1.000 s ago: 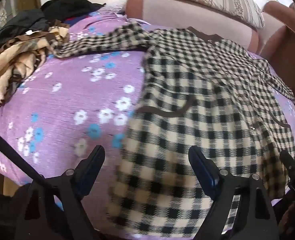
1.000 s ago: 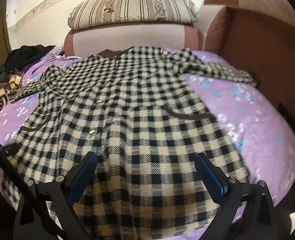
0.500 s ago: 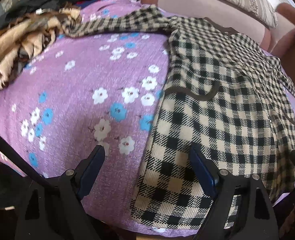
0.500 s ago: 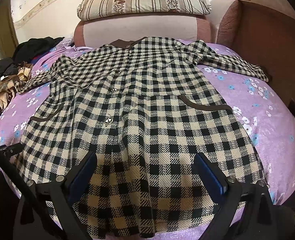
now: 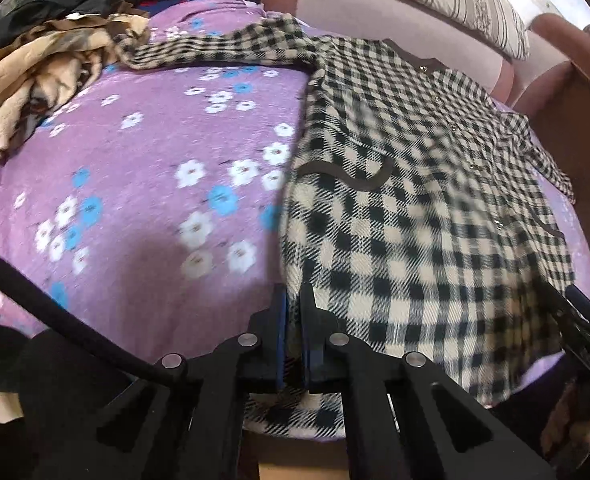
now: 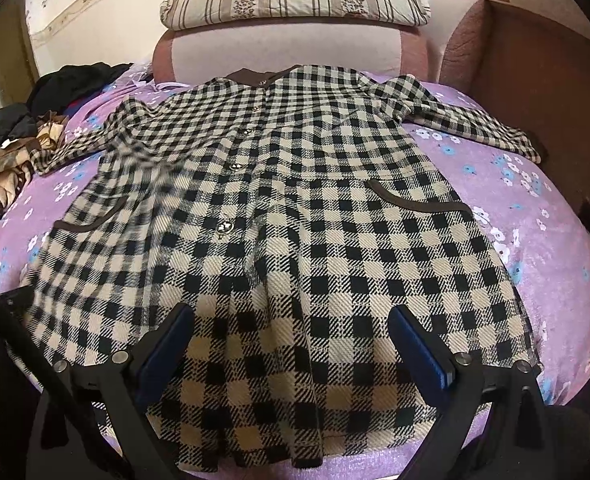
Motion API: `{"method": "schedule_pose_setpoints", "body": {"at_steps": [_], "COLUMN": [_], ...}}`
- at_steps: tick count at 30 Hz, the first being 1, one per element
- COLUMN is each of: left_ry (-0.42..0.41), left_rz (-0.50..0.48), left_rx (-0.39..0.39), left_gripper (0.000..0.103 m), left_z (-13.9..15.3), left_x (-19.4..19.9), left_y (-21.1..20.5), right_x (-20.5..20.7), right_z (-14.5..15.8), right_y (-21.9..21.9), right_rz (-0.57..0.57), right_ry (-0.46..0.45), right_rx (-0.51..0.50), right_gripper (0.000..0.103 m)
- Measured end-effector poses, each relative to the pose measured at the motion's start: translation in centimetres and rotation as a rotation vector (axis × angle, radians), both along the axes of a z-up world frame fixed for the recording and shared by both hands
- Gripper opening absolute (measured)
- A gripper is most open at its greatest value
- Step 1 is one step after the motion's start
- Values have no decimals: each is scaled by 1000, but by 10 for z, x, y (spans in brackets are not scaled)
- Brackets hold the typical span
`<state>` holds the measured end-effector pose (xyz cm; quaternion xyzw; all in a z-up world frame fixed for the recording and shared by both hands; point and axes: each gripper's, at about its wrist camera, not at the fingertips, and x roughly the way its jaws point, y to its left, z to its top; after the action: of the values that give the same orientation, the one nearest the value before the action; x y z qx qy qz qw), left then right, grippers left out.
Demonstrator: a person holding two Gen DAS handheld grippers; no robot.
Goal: Fold large clothes
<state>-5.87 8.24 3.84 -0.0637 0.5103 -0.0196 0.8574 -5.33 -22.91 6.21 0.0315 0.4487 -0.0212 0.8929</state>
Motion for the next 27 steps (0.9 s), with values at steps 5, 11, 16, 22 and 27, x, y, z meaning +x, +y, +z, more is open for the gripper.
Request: {"method": "schedule_pose_setpoints", "body": {"at_steps": [5, 11, 16, 22, 27], "left_ry": [-10, -34, -77, -175, -138], "left_rz": [24, 32, 15, 52, 27], "left_rx": [125, 109, 133, 92, 88], "left_gripper": [0, 14, 34, 58, 65], "left_z": [8, 17, 31, 64, 46], "left_x": [-22, -21, -9, 2, -11], "left_y": [5, 10, -3, -7, -23], "right_x": [-6, -9, 0, 29, -3], "right_z": [-9, -18, -7, 43, 19], "right_y": [2, 4, 7, 11, 21], "right_rz": [7, 18, 30, 28, 63], "right_ry": [33, 54, 39, -84, -22], "right_rx": [17, 15, -14, 19, 27], "right_gripper": [100, 100, 99, 99, 99]}}
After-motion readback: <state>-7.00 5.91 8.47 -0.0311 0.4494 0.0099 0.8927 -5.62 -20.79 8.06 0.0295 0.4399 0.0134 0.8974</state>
